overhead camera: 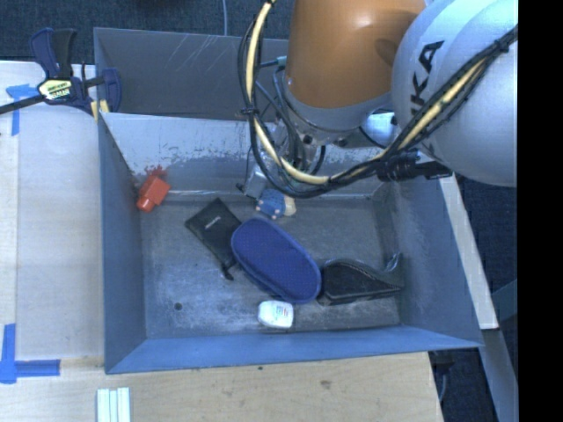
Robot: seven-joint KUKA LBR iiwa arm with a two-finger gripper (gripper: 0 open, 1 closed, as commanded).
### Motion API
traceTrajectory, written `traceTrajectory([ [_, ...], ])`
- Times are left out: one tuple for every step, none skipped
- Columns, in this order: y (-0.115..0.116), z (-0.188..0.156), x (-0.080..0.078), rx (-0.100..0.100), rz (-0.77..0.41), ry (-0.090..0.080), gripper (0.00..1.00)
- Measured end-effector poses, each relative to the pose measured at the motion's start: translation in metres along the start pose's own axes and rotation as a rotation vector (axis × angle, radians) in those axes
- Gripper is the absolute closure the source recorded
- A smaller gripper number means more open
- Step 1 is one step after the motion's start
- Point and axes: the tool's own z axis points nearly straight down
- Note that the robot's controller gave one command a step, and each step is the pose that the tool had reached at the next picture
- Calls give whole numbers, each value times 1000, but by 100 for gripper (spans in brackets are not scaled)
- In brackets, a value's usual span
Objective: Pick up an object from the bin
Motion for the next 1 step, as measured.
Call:
traceTrajectory([
  [-7, 148, 2, 1, -42, 1, 100],
])
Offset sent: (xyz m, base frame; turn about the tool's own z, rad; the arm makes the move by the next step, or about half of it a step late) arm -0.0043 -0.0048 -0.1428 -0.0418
